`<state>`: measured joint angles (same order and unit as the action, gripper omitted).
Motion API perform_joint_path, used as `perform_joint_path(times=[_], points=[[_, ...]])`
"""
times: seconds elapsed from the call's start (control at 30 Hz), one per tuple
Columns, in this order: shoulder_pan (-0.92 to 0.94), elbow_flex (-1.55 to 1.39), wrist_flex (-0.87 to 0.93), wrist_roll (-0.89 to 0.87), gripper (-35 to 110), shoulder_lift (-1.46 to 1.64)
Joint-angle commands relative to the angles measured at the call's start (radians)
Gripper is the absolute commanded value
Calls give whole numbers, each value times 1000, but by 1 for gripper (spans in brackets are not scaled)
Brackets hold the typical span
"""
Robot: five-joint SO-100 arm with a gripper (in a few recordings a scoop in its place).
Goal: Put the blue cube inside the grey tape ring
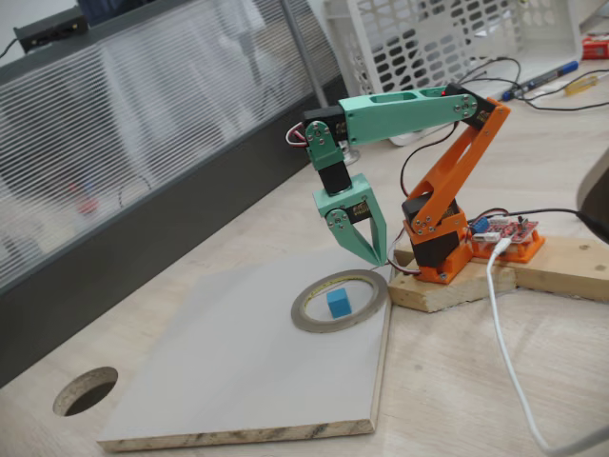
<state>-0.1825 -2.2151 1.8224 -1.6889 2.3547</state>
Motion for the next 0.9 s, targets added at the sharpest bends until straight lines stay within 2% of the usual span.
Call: perform_joint_path(times=[0.0,0.87], points=[[-11,-5,28,-12,0,81],[-18,-6,32,-17,0,81]])
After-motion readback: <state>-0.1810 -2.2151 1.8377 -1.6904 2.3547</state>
